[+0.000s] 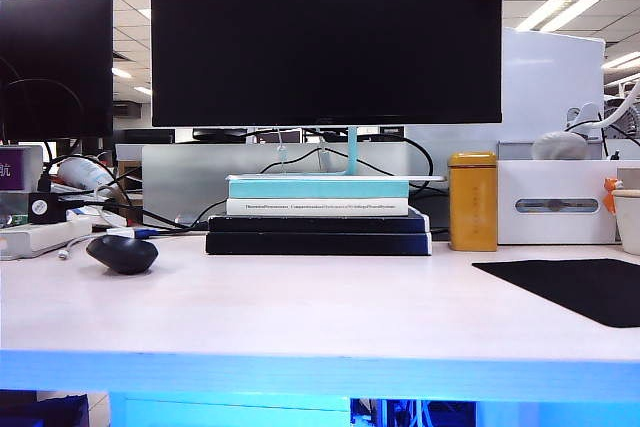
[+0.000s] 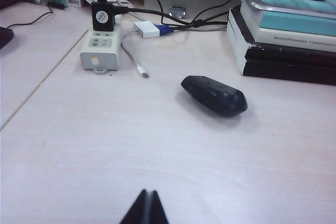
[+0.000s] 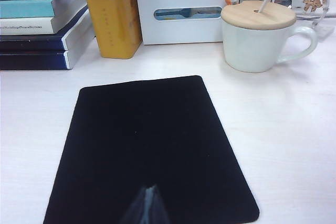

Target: Place the black mouse on the black mouse pad.

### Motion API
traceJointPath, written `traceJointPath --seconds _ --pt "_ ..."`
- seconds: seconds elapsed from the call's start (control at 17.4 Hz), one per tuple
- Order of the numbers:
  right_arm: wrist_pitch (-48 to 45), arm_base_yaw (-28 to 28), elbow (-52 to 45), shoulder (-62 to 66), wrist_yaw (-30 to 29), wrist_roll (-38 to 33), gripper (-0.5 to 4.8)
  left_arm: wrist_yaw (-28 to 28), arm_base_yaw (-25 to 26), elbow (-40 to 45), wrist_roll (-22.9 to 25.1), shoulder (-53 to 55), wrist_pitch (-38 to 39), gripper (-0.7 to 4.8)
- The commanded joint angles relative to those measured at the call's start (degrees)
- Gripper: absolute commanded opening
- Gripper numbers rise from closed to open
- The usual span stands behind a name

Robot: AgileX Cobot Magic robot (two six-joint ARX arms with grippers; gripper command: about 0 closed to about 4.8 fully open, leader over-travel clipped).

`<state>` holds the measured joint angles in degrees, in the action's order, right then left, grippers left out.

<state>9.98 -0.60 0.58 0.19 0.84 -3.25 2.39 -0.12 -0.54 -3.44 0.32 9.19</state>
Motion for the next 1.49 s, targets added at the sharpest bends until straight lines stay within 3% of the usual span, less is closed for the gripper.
traceJointPath --seconds 0.06,0.4,0.52,0.63,0.92,1.26,1.38,1.49 --pt "-0.3 0.0 -0.5 0.0 -0.2 -0.2 -0.01 0.4 0.0 0.0 0.2 -0.1 0.6 -0.05" --pt "-0.9 0.0 -0.5 0.0 -0.2 -0.3 -0.01 0.4 0.0 0.0 0.2 -0.1 0.6 -0.05" --pt "-1.2 0.0 0.5 0.0 -0.6 -6.6 -0.01 -0.2 0.0 -0.3 -2.8 -0.1 0.6 -0.05" --pt "-1.0 0.0 3.3 0.0 -0.6 -9.0 -0.01 -2.3 0.0 -1.7 -8.0 -0.1 1.7 -0.05" --pt "0.1 0.0 16.5 2.7 0.6 -9.0 -0.02 -11.8 0.0 -10.6 -7.3 1.7 0.4 -0.05" --pt "-0.6 0.0 38.7 22.0 0.1 -8.7 -0.01 -12.7 0.0 -27.9 -7.3 23.7 -2.9 -0.05" --pt "-0.6 0.0 47.1 30.0 -4.0 -8.5 -0.02 -11.2 0.0 -36.8 -3.3 34.1 -3.0 -0.05" --pt "-0.3 0.0 54.9 37.6 -12.1 -6.4 -0.01 -7.0 0.0 -44.6 0.3 43.2 -2.8 -0.05"
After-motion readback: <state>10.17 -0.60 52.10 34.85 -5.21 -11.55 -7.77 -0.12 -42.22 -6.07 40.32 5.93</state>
